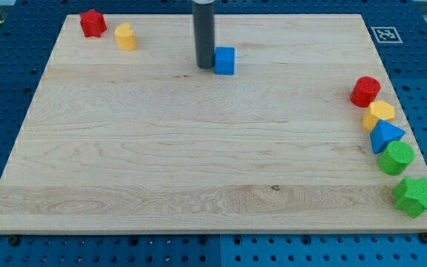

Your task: Slide the blue cube a bit down

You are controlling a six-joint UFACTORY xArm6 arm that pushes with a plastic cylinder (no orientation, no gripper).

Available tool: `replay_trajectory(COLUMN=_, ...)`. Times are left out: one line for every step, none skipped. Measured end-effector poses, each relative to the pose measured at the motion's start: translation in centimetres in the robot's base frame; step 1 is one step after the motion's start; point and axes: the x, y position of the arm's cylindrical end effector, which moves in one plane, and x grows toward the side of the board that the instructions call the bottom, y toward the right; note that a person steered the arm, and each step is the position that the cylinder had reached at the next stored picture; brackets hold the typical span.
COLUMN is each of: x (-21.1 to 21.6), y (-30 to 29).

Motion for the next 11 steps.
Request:
replay_trajectory(x=0.0, y=4.0)
replay_trajectory(x=-0.4, y=8.1)
replay_trajectory(x=-1.3, y=11.7)
replay_trajectory(x=-1.8, y=15.4)
replay_trajectory(x=-4.2, y=17.5)
replay_trajectory(x=-6.2, y=18.8)
replay_trajectory(x=-6.2, y=19.8)
replay_trajectory(x=-5.9, y=19.8)
replay_trajectory(x=-4.6, y=19.8)
replay_trajectory(x=-2.6, y=19.8)
replay_trajectory(x=-2.7, y=19.3)
